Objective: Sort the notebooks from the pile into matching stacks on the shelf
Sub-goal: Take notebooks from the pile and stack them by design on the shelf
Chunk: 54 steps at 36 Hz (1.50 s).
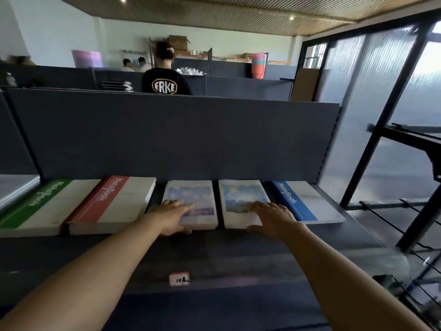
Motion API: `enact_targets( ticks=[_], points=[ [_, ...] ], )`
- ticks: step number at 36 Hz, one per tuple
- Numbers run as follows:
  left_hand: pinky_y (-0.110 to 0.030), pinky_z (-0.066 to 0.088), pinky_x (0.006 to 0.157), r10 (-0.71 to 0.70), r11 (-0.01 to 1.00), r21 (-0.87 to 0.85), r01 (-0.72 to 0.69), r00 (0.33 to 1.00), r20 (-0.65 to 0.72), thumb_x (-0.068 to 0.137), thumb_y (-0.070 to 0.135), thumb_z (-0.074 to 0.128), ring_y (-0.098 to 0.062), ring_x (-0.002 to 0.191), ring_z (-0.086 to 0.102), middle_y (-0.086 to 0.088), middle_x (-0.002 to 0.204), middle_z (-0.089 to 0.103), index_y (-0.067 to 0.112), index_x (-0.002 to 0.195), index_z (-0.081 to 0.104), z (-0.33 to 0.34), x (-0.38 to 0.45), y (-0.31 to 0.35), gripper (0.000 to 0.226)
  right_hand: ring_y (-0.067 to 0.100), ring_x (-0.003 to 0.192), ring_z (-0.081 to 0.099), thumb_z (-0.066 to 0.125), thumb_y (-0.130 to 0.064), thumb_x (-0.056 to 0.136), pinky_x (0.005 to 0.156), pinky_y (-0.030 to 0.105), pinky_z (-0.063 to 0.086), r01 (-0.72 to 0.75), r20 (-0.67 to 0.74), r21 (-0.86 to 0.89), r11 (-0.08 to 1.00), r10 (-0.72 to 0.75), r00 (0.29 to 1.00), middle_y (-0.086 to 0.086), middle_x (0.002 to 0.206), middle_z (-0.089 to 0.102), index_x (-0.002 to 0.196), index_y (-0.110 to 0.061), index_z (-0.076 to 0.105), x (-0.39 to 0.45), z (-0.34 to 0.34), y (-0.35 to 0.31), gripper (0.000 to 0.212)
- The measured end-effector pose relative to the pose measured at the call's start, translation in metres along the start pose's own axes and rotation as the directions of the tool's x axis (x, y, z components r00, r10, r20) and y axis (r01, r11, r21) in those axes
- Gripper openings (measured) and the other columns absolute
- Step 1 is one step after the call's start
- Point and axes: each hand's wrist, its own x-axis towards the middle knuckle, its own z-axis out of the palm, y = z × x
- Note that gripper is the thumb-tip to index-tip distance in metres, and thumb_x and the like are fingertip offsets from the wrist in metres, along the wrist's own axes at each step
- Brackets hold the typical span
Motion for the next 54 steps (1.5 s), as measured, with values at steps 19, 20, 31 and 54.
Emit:
enact_targets(
  ticks=[19, 20, 31, 54],
  points=[
    [-0.040, 0.040, 0.098, -0.182, 0.980, -0.139, 0.141, 0.921, -0.345, 0.098, 0.058, 0.028, -0.025, 0.131, 0.041, -0.003, 0.148, 0.040, 0.027, 0.145, 0.033, 0.002, -0.093, -0.016, 0.058, 0.024, 0.140, 0.029, 0.033, -0.052, 0.099, 0.114, 0.039, 0.023, 0.279, -0.189, 0.164, 0.946, -0.247, 0.950, 0.001, 0.157, 0.024, 0.151, -0.024, 0.019, 0.002, -0.020, -0.143, 0.061],
    [-0.040, 0.041, 0.096, -0.202, 0.977, -0.135, 0.164, 0.916, -0.346, 0.098, 0.057, 0.029, -0.026, 0.129, 0.043, -0.004, 0.146, 0.042, 0.025, 0.144, 0.035, 0.003, -0.102, -0.024, 0.056, 0.024, 0.140, 0.029, 0.034, -0.052, 0.099, 0.113, 0.039, 0.024, 0.291, -0.201, 0.173, 0.941, -0.255, 0.946, 0.002, 0.156, 0.025, 0.151, -0.023, 0.020, 0.000, -0.023, -0.155, 0.061],
    [-0.037, 0.044, 0.092, -0.436, 0.900, -0.191, 0.392, 0.819, -0.372, 0.099, 0.055, 0.029, -0.024, 0.125, 0.047, -0.002, 0.139, 0.049, 0.025, 0.140, 0.041, 0.048, -0.225, -0.129, 0.052, 0.024, 0.139, 0.027, 0.041, -0.046, 0.098, 0.110, 0.039, 0.026, 0.453, -0.136, 0.128, 0.882, -0.437, 0.889, 0.001, 0.154, 0.028, 0.151, -0.022, 0.018, -0.025, -0.035, -0.301, 0.062],
    [-0.039, 0.044, 0.088, -0.677, 0.736, -0.264, 0.624, 0.673, -0.298, 0.100, 0.053, 0.029, -0.022, 0.121, 0.049, -0.001, 0.130, 0.053, 0.023, 0.135, 0.045, 0.130, -0.445, -0.380, 0.049, 0.022, 0.141, 0.024, 0.031, -0.048, 0.100, 0.112, 0.037, 0.023, 0.641, -0.072, 0.080, 0.763, -0.637, 0.768, 0.000, 0.157, 0.022, 0.152, -0.024, 0.016, -0.032, -0.047, -0.624, 0.059]
  ],
)
